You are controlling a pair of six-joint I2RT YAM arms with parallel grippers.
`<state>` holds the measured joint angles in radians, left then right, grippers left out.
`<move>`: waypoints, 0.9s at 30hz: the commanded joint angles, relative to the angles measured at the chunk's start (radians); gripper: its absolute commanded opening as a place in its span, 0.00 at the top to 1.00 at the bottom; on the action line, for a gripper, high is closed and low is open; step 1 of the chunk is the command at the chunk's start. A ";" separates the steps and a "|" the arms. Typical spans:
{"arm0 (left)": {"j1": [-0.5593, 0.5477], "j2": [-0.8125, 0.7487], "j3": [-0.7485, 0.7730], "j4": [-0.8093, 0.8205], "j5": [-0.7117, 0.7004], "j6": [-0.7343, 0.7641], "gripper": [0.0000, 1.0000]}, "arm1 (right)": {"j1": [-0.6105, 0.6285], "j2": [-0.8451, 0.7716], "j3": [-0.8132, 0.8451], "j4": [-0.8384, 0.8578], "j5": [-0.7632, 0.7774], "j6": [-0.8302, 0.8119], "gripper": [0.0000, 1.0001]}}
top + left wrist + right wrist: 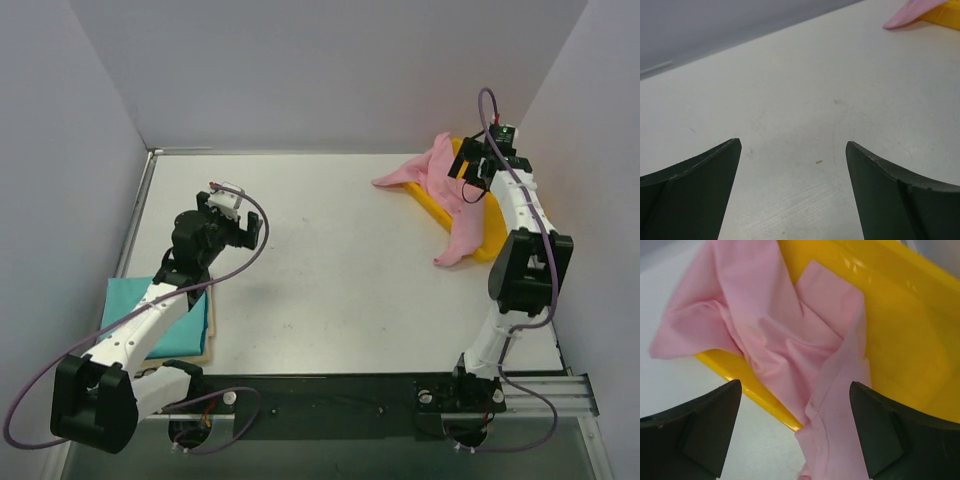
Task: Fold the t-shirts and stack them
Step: Grab crumpled tshirt from bin with the right arm
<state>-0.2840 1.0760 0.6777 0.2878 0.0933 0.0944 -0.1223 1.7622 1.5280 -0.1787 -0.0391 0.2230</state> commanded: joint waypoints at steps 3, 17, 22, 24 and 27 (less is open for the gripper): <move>-0.004 0.059 -0.007 -0.124 0.131 -0.068 0.03 | -0.028 0.308 0.296 -0.382 0.131 0.059 0.17; -0.007 0.079 0.049 -0.055 0.154 -0.004 0.03 | -0.010 0.148 0.351 -0.400 0.183 -0.051 1.00; -0.021 0.029 0.074 0.058 0.093 0.119 0.03 | 0.102 -0.041 0.451 -0.340 -0.051 -0.212 1.00; -0.026 0.012 0.091 0.080 0.037 0.168 0.03 | 0.201 -0.153 0.440 -0.290 -0.132 -0.309 1.00; -0.058 -0.019 0.094 0.102 -0.067 0.267 0.03 | 0.347 -0.323 0.367 -0.144 -0.335 -0.366 1.00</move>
<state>-0.3099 1.1156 0.7094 0.2638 0.1566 0.2153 0.0402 1.6802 1.9129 -0.4919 -0.0811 -0.0040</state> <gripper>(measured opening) 0.971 0.024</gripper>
